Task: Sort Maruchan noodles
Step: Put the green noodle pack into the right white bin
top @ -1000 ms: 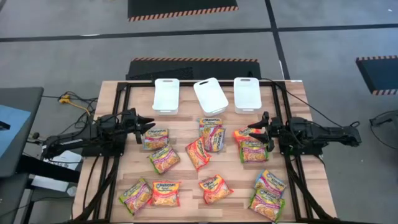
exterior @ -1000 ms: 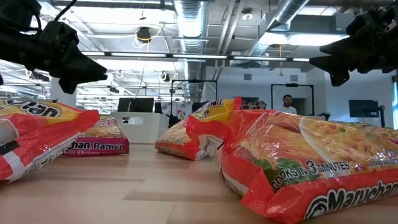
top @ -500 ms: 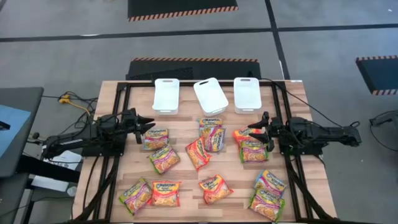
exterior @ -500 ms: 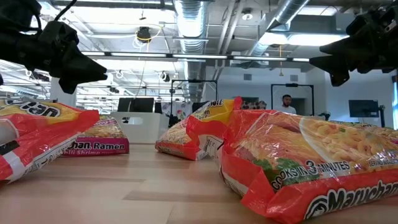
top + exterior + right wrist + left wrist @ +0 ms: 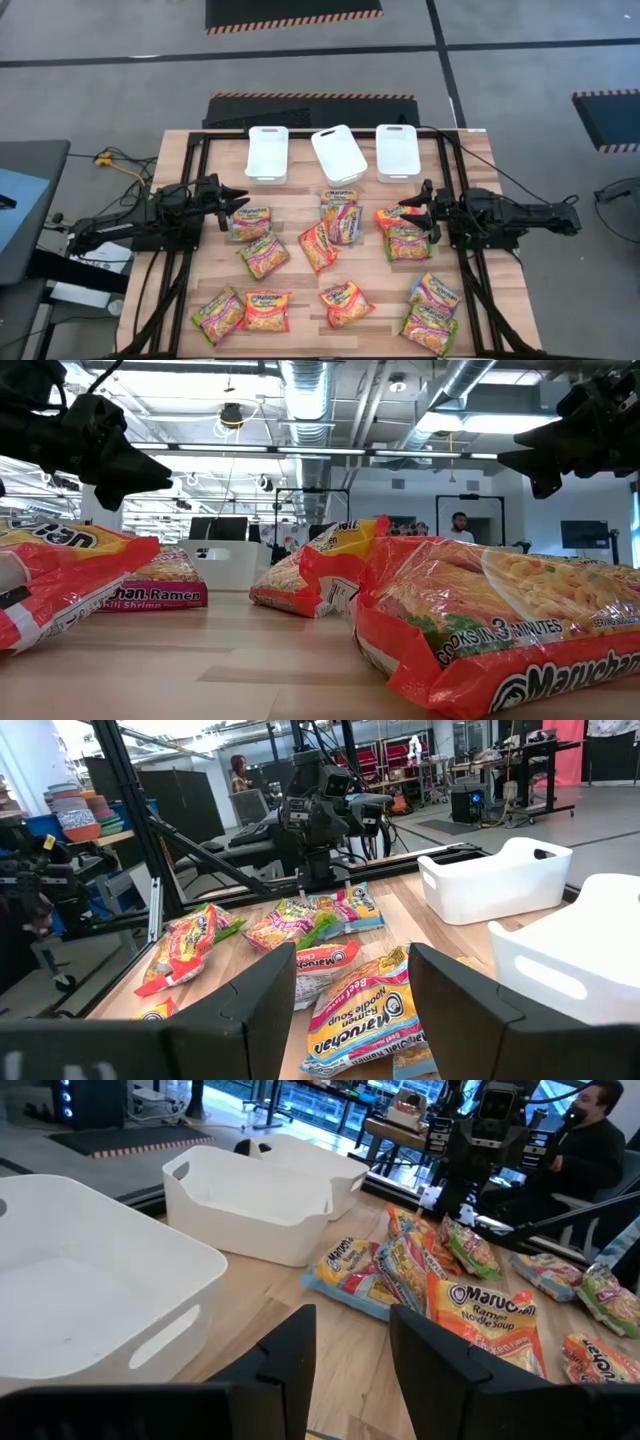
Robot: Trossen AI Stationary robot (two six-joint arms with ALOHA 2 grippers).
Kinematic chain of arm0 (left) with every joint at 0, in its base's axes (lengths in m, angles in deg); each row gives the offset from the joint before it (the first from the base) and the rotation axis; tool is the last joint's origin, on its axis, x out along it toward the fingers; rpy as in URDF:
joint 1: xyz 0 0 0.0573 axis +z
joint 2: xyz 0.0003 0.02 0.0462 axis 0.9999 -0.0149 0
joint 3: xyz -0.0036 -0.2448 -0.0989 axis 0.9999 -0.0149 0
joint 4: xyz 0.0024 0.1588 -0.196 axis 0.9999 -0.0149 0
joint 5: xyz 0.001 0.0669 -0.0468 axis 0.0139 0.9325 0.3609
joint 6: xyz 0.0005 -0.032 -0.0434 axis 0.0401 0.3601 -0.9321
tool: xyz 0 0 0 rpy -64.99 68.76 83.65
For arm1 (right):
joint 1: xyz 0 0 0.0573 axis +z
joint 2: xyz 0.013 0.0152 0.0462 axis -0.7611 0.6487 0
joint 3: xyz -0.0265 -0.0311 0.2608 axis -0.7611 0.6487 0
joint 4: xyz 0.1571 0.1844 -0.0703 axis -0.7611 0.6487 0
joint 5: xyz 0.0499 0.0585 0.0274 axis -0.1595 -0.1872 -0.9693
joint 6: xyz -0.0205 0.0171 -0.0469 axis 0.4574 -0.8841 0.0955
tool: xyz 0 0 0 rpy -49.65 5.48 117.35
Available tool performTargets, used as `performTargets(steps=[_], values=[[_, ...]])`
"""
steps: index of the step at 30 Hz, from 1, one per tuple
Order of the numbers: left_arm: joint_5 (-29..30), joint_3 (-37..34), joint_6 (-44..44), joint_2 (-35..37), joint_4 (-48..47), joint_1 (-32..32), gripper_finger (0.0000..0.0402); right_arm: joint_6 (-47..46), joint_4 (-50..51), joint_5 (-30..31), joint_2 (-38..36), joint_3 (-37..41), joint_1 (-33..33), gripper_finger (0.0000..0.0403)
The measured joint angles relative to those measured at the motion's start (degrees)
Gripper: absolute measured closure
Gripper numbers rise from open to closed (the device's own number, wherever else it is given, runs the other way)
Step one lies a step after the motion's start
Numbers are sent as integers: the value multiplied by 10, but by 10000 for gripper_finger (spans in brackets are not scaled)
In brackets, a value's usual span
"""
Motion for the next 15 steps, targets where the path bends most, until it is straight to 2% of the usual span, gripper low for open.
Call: performTargets(steps=[10,15], values=[[0,0,-162,0,0,0,287,0,0,0,0,0,0,182],[0,0,-167,0,0,0,287,0,0,0,0,0,0,182]])
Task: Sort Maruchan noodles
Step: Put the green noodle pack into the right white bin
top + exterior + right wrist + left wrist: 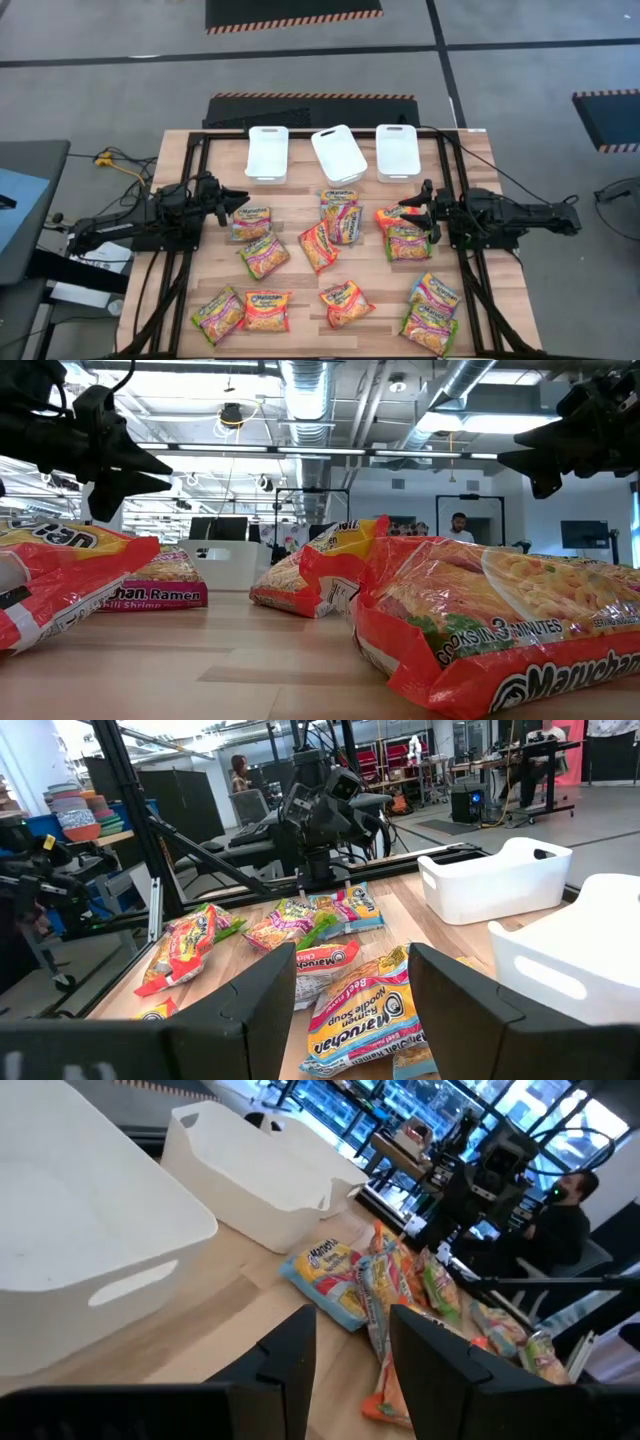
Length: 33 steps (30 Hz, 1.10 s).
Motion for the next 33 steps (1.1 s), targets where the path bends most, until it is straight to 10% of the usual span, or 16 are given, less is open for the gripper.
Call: performTargets(steps=[16,33], values=[[0,0,32,0,0,0,287,-91,-28,10,0,-5,0,182],[0,0,-11,0,0,0,287,-78,-385,78,0,-9,0,182]])
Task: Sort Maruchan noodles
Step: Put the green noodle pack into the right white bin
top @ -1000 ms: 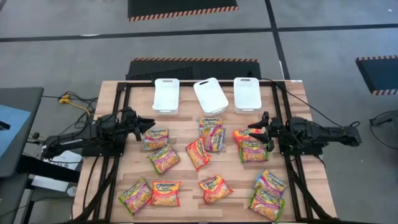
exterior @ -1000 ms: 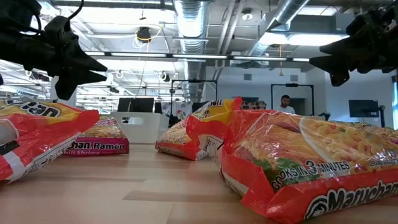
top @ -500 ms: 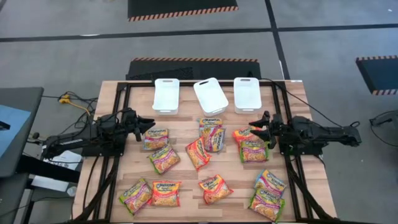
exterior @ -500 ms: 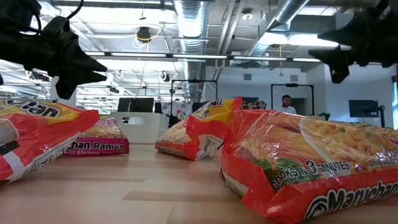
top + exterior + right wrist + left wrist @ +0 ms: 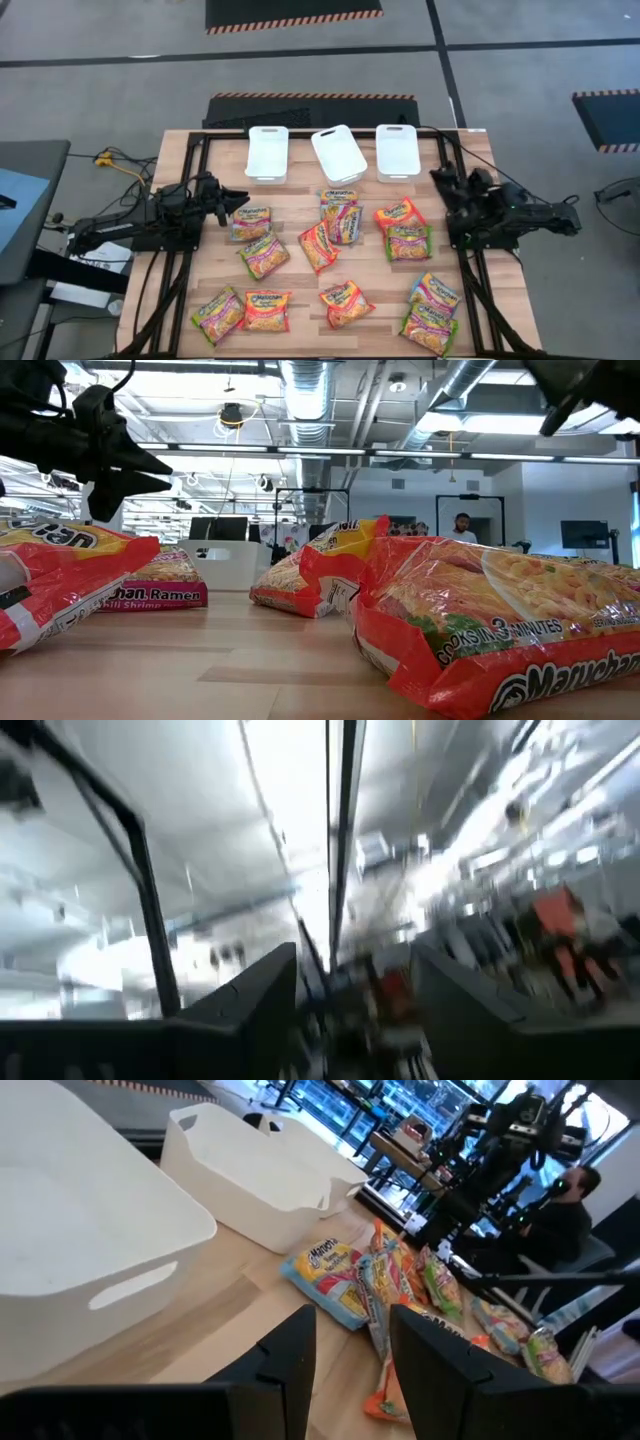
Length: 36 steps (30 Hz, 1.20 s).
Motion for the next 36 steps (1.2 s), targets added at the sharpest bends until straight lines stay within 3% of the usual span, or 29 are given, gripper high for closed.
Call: performTargets(steps=[6,10,16,23,29,36], values=[[37,0,-23,0,3,0,287,78,-126,47,0,-2,0,182],[35,-1,-25,0,9,0,287,131,-117,78,0,-32,0,182],[47,-1,-28,0,13,0,287,184,57,109,7,-139,0,182],[46,-2,-44,0,88,0,287,184,277,159,77,-278,0,182],[45,-1,-39,0,154,0,287,171,398,166,157,-379,0,182],[30,24,-36,0,151,0,287,104,603,194,230,-481,0,182]])
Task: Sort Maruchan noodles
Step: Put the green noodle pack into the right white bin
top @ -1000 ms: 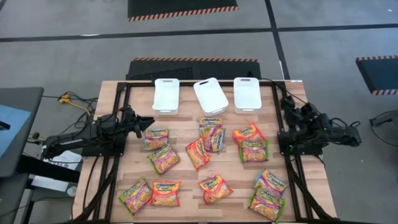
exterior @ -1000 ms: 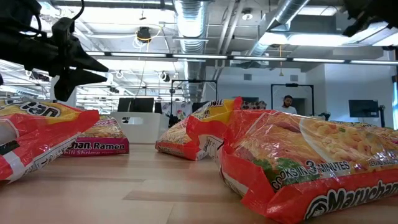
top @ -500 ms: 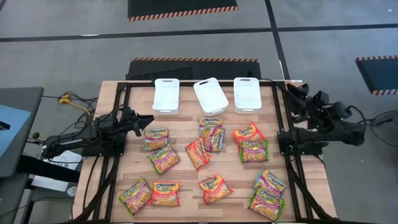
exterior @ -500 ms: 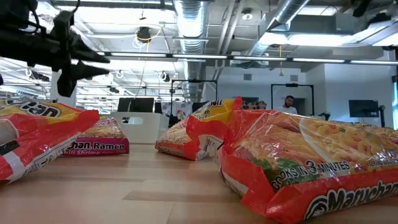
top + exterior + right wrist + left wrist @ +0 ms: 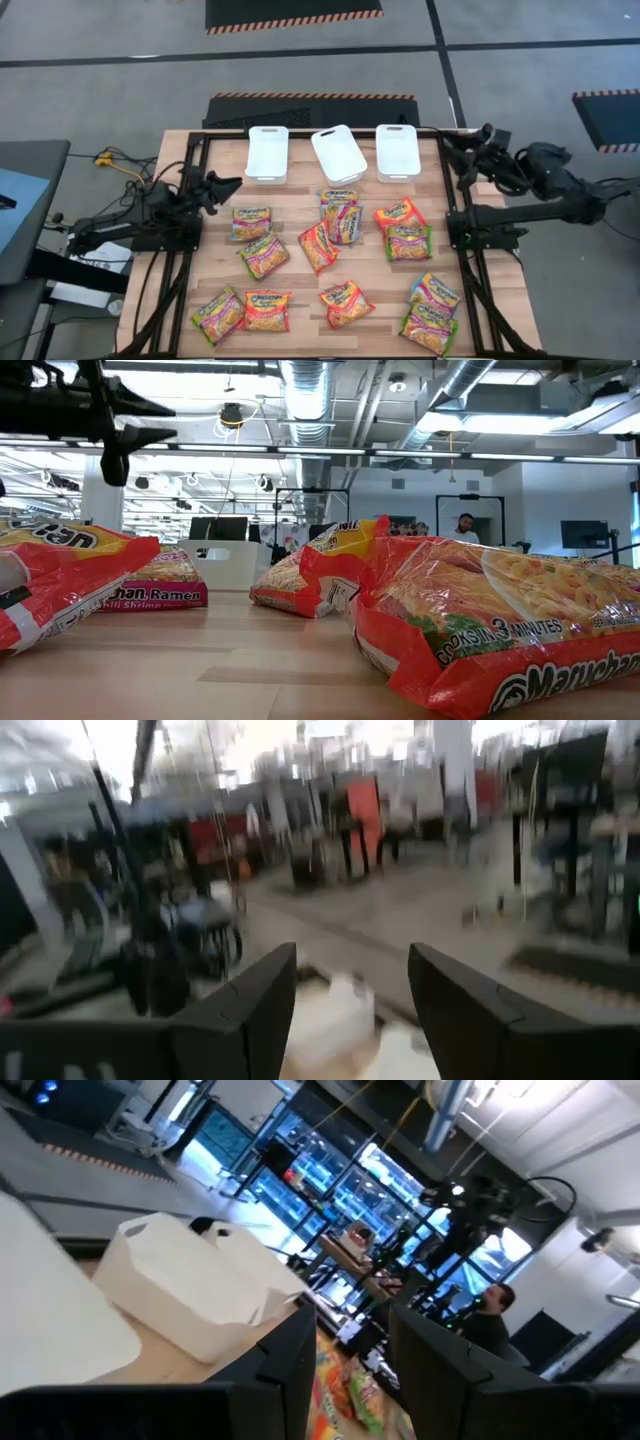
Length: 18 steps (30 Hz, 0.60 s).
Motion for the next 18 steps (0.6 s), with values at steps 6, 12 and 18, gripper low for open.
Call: performTargets(steps=[6,12,18], values=[[-1,32,3,0,-5,0,287,-75,143,0,47,-48,0,182],[-6,74,32,-1,-22,0,287,-140,254,-2,84,-68,0,182],[-4,125,79,-38,-39,0,287,-151,313,-50,113,-70,0,182]])
